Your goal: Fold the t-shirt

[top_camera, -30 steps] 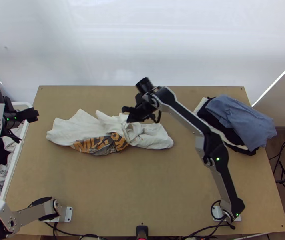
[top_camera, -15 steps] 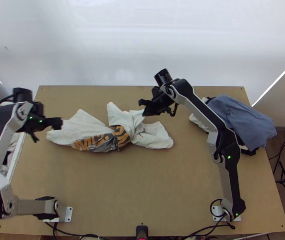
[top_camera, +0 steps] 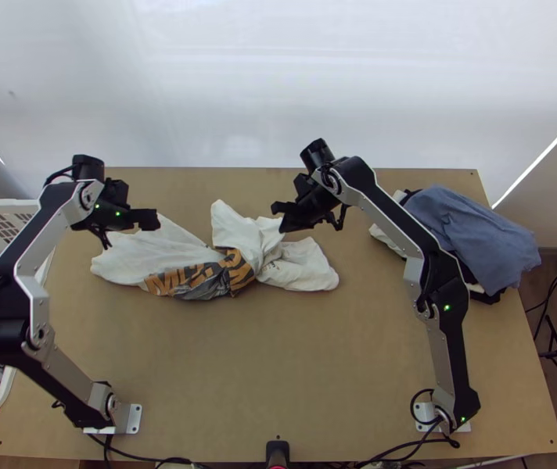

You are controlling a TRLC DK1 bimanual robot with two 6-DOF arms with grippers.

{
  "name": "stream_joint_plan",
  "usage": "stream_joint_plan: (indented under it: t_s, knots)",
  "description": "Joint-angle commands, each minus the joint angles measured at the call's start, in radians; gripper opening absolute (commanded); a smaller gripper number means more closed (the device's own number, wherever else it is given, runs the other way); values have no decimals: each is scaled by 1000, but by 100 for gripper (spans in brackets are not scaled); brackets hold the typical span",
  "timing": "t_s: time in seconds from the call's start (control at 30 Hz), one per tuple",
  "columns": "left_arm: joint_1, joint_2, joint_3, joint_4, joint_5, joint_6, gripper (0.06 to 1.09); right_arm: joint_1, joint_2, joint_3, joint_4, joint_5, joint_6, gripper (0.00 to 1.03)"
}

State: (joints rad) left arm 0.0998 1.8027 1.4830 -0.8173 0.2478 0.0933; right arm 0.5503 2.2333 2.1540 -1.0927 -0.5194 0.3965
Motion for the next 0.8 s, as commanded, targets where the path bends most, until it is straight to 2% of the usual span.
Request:
stream_joint_plan:
  t_s: [0.0,0.1,0.43,0.77]
  knots:
    - [-6,126,99,-97,-59,39,103,-12,12,10,4,-1,-13,3]
    - [21,135,111,-109,-104,49,103,-21,15,3,4,-1,-18,3]
    - [127,176,207,-114,-102,52,103,-27,17,-5,4,-2,-25,3]
    - [149,222,230,-131,-104,77,103,-27,25,-3,7,-1,-30,3]
